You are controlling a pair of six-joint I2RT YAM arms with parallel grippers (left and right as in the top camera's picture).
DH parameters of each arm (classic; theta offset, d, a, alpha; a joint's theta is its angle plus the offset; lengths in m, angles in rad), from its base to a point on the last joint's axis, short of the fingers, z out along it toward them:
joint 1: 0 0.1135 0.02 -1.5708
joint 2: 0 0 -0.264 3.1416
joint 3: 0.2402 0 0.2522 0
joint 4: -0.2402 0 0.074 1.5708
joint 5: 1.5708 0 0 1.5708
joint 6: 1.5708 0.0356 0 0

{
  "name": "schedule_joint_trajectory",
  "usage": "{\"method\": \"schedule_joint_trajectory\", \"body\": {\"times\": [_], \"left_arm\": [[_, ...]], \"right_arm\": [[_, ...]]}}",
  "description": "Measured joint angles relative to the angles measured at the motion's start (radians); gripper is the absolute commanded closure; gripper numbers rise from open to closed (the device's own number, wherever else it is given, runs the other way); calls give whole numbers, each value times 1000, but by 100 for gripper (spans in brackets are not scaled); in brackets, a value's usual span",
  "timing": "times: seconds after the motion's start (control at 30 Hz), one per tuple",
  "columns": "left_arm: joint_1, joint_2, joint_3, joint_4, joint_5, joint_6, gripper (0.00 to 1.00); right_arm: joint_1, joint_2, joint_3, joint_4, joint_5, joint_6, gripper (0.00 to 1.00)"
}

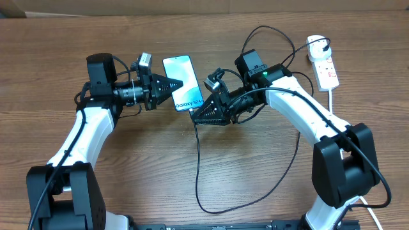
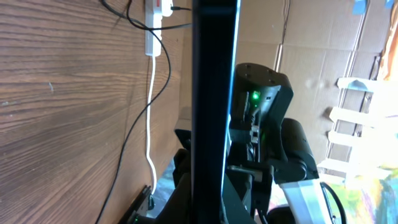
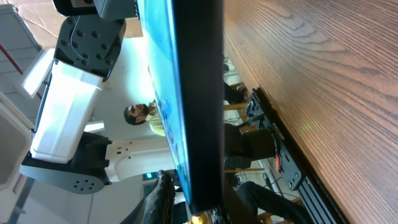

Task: Plug charger to phone and switch on socket

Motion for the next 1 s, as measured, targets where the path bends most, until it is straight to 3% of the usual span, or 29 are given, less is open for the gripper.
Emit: {"method": "schedule_joint_trajectory", "body": {"times": [0.57,0.8,1.0], "left_arm": [[0,0,0,0,-12,-20,96],[0,0,0,0,-12,-23,96],[0,1,0,0,-12,-23,96]], "right_arm": [[0,0,0,28,1,18,86],[0,0,0,29,2,26,95],[0,0,0,34,0,29,96]]}}
